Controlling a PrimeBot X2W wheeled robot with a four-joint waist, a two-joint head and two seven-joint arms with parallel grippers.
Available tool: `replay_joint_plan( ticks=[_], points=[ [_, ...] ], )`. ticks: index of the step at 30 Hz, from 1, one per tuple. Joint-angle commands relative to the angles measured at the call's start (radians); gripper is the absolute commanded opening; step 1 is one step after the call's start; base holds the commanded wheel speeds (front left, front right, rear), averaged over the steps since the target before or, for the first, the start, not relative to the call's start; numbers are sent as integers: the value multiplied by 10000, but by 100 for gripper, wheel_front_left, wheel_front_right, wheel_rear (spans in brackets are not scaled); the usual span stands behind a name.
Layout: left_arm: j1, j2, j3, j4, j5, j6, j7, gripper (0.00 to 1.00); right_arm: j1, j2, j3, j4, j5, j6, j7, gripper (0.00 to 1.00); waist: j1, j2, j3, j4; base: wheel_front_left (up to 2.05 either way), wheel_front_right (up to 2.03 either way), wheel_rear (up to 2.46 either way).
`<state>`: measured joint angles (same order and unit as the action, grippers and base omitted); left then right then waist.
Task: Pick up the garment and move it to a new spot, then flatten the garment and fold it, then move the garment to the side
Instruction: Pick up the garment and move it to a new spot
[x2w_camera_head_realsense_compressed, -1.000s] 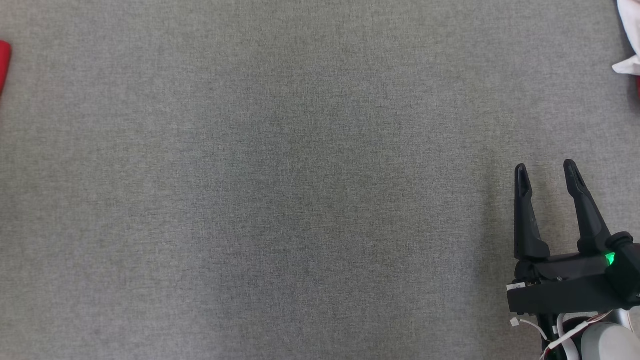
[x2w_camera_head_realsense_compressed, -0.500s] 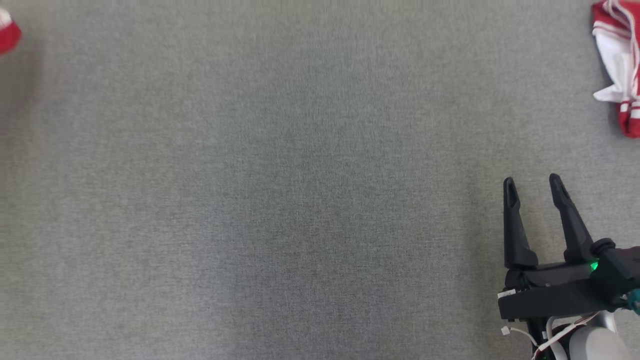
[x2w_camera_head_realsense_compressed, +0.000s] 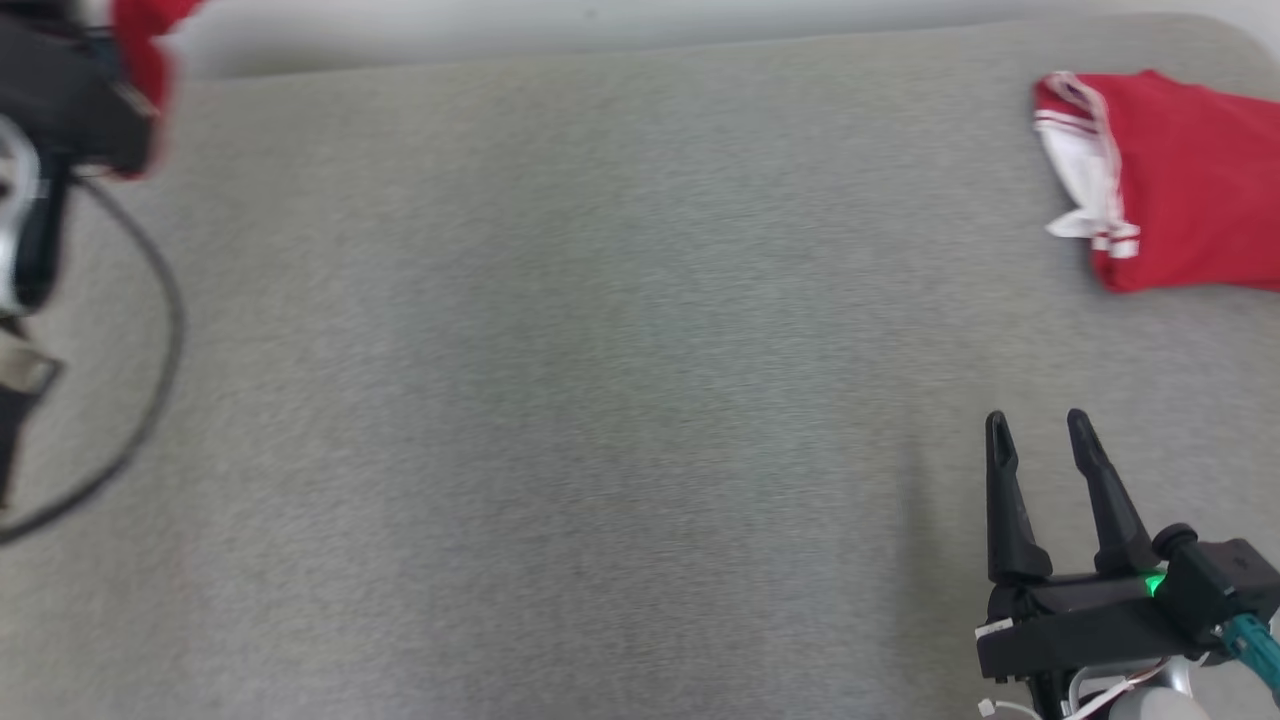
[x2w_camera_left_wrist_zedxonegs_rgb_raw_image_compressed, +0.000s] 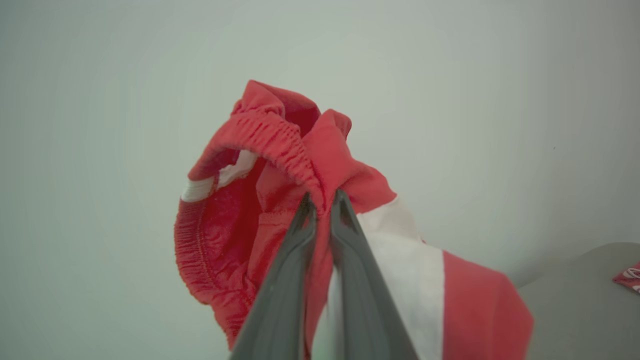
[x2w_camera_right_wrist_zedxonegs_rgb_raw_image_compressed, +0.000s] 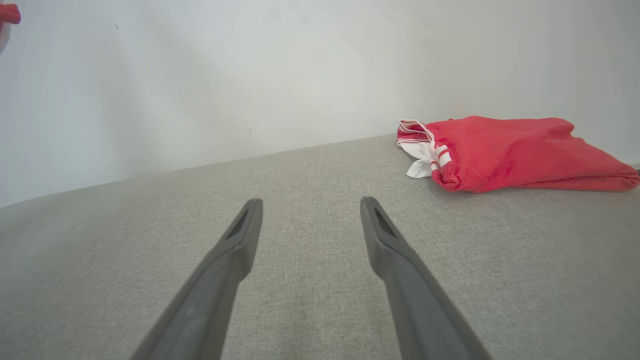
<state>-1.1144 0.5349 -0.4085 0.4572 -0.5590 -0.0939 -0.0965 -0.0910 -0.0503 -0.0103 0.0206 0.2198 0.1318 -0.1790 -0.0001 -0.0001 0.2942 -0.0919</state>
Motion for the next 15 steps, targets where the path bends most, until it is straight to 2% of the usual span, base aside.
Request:
replay_joint_plan(
  ticks=[1,11,15],
  points=[
    [109,-49,-35,-128,-17,63,38,0,118,-1,4,38,64,-25,-86,100,1,1,-315,-544,0,0,0],
    [1492,-1360,-1056,-2200,-232,728,858,0,116,1,317,621,544,-25,-532,100,1,1,-307,-1843,0,0,0],
    [2162,-1618,-1451,-2569,-146,931,901,0,204,1,335,772,624,-25,-659,100,1,1,-271,-2196,0,0,0]
  ],
)
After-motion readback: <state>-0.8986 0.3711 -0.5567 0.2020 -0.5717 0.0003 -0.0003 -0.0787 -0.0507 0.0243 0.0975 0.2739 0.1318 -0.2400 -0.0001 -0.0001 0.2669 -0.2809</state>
